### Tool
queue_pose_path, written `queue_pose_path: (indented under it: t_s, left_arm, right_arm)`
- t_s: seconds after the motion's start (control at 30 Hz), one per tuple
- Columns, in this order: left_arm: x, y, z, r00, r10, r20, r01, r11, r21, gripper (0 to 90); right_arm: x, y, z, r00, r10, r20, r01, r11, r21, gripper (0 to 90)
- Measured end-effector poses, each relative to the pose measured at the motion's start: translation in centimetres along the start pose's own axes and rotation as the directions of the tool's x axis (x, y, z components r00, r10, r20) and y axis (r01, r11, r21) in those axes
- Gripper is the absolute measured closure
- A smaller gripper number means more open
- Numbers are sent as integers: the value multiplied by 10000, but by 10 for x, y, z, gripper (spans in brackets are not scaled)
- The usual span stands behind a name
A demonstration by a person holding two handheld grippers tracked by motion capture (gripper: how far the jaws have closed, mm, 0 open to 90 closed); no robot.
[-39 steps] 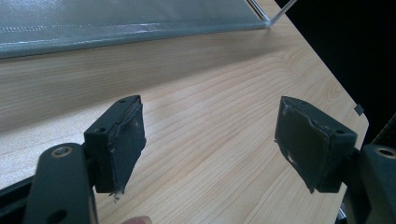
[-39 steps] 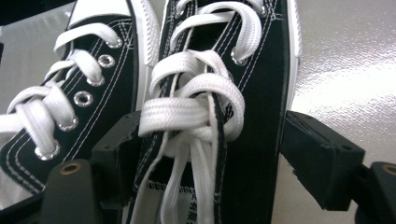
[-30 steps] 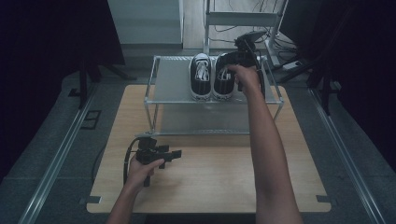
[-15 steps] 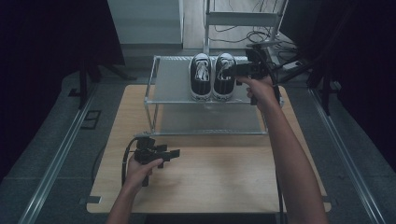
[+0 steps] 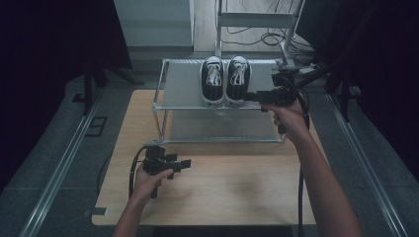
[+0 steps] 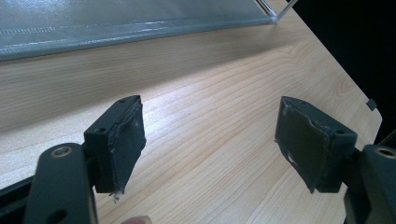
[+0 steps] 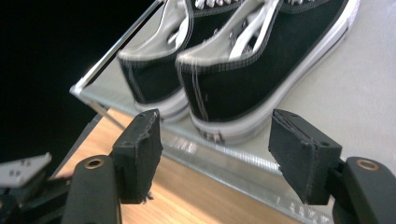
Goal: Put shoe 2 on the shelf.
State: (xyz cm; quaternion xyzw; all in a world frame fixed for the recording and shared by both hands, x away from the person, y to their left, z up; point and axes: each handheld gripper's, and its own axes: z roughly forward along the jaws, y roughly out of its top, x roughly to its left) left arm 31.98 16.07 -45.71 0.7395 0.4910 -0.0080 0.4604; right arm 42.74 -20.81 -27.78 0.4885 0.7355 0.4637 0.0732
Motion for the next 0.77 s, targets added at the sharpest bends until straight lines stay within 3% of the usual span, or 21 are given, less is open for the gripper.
queue_pose_path:
  t_s: [0.33,0.63,0.77]
  left_arm:
    - [0,0,-1,10000,22,-22,-22,10000,22,243]
    - [1,-1,1,9998,142,-171,-141,9998,104,244]
    - [1,-2,1,9981,423,-443,-413,9988,246,241]
  right_arm:
    - [-18,-53,-13,9981,-244,-558,232,9995,-213,366]
    - [-33,-76,-13,9979,-251,-599,232,9992,-324,370]
    - [-34,-87,-16,9963,-489,-709,448,9972,-596,355]
